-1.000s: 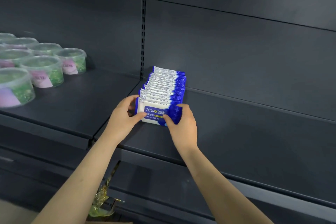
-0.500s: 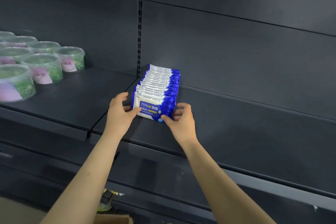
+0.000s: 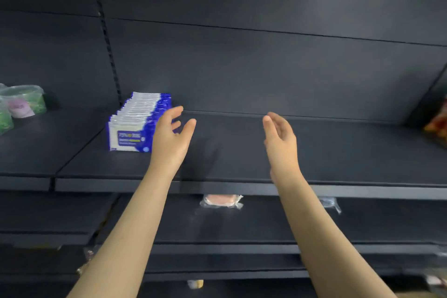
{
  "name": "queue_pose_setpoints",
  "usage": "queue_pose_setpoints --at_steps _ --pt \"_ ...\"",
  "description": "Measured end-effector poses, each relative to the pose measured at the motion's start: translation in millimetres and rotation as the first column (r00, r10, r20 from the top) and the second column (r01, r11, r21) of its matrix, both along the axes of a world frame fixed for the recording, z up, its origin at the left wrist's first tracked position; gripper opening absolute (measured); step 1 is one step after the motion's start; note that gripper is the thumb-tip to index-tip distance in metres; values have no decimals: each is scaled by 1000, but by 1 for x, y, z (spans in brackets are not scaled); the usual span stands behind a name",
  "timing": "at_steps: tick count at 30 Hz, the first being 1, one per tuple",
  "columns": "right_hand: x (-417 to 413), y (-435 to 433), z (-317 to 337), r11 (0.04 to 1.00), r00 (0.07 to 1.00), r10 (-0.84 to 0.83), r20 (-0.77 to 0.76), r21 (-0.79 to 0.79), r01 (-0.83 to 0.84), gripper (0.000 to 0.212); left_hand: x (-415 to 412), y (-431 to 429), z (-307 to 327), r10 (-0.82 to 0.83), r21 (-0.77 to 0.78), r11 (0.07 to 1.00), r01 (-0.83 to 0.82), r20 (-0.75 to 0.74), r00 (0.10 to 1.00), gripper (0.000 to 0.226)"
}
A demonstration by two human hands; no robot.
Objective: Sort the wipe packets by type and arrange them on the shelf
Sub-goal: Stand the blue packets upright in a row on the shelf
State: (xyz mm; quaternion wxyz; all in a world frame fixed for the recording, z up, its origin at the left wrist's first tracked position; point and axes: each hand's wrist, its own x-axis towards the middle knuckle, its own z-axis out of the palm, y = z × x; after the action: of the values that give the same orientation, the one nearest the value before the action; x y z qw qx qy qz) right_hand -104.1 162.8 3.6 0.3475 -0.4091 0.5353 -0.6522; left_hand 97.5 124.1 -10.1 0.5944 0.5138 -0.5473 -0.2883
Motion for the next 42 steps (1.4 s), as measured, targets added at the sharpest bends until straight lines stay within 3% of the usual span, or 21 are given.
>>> queue_pose_setpoints --at_steps 8,13,20,24,31,36,42 --pt "-166 147 -6 969 968 -245 46 28 244 41 -180 102 6 -358 105 924 368 -102 928 42" --pt "-262 238 -48 919 923 -380 63 140 369 37 -287 161 -22 -547 224 792 568 -153 823 40" --pt "-357 321 -126 773 792 -602 104 324 545 52 -399 210 -91 -711 435 563 703 -180 680 33" --pt "-396 348 -179 678 705 -698 126 432 595 46 -451 218 -140 -756 558 454 695 -172 631 41" --pt "-454 372 -254 487 544 -831 118 627 607 51 -523 207 -223 -809 745 240 622 -201 552 40" --pt "-494 379 -301 387 454 -884 114 723 572 51 -568 187 -281 -852 838 135 530 -175 493 30" --pt "-541 375 -373 344 440 -889 130 822 453 51 -631 182 -345 -896 902 67 426 -134 424 39"
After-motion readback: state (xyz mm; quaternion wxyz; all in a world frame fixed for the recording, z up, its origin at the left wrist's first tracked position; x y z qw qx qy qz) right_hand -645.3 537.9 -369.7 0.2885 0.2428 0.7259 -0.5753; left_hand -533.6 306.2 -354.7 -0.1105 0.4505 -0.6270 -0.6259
